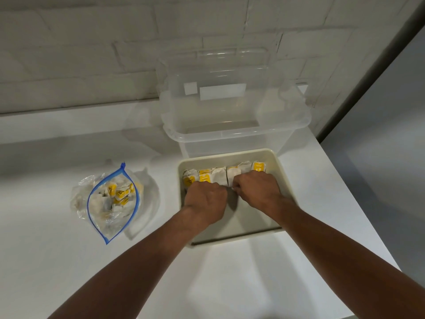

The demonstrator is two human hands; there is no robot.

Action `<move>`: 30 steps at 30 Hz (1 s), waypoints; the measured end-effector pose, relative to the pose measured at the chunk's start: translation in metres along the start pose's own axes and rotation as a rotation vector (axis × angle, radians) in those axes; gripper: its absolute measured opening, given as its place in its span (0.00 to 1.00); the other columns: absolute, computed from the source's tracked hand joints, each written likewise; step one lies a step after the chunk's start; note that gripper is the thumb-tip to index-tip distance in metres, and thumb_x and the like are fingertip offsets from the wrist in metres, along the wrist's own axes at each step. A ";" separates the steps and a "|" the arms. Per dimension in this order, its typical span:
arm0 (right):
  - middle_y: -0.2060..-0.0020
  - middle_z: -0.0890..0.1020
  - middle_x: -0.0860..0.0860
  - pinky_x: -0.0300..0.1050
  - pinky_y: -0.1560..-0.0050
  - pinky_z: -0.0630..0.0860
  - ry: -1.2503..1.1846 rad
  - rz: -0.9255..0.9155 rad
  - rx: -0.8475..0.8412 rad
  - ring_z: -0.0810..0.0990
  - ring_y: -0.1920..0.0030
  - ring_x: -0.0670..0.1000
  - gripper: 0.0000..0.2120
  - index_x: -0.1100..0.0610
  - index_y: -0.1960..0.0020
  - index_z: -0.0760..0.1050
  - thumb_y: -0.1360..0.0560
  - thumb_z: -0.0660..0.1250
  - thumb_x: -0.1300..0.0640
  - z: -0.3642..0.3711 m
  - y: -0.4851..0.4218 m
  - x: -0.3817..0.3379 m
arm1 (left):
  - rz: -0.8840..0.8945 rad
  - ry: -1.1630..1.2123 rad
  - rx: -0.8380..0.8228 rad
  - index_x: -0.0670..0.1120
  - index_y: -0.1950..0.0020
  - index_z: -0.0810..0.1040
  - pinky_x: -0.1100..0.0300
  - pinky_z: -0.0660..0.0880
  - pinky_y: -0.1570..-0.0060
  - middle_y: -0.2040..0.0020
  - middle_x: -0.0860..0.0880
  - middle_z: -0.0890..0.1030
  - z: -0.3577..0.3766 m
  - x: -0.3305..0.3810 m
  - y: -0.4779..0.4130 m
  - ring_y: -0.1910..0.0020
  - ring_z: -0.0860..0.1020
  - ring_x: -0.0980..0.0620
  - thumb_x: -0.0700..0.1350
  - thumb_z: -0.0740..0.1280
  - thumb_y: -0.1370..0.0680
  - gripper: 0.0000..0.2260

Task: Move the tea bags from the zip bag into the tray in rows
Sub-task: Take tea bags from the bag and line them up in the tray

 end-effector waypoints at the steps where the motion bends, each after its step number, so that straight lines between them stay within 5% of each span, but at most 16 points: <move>1: 0.49 0.83 0.50 0.44 0.56 0.71 -0.005 0.002 -0.001 0.82 0.48 0.54 0.09 0.46 0.45 0.80 0.20 0.61 0.51 0.000 -0.001 0.000 | -0.008 -0.008 0.004 0.49 0.37 0.76 0.57 0.69 0.56 0.45 0.49 0.82 -0.001 -0.002 0.000 0.48 0.82 0.46 0.51 0.61 0.21 0.15; 10: 0.51 0.83 0.48 0.42 0.58 0.68 -0.103 0.052 0.016 0.81 0.49 0.54 0.11 0.43 0.46 0.79 0.21 0.60 0.44 -0.004 0.003 0.003 | -0.037 0.099 0.043 0.50 0.40 0.75 0.58 0.65 0.59 0.48 0.50 0.82 -0.018 -0.002 0.007 0.50 0.82 0.47 0.52 0.61 0.20 0.11; 16: 0.58 0.83 0.42 0.46 0.55 0.78 -0.340 0.050 -0.024 0.81 0.54 0.48 0.08 0.43 0.54 0.78 0.26 0.65 0.40 -0.008 0.005 0.010 | -0.100 0.211 0.109 0.53 0.40 0.75 0.59 0.67 0.62 0.50 0.50 0.83 -0.027 -0.008 0.017 0.52 0.82 0.48 0.57 0.60 0.21 0.14; 20: 0.62 0.82 0.36 0.47 0.52 0.79 -0.519 -0.051 -0.005 0.80 0.58 0.39 0.05 0.41 0.55 0.79 0.28 0.69 0.42 -0.019 0.017 0.014 | -0.197 0.364 0.171 0.55 0.41 0.76 0.57 0.73 0.61 0.50 0.52 0.83 -0.042 -0.021 0.034 0.51 0.81 0.47 0.59 0.59 0.21 0.14; 30: 0.64 0.82 0.37 0.46 0.52 0.77 -0.633 -0.140 0.031 0.81 0.61 0.39 0.02 0.43 0.57 0.82 0.27 0.72 0.47 -0.057 0.038 -0.042 | -0.373 0.503 0.259 0.59 0.40 0.76 0.57 0.71 0.60 0.51 0.56 0.83 -0.058 -0.076 0.093 0.50 0.81 0.50 0.63 0.60 0.23 0.15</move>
Point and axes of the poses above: each hand's wrist, its own y-axis away from the middle knuckle, its own z-axis out of the palm, x = y × z, the point moved 2 cm from there along -y, towards the middle knuckle
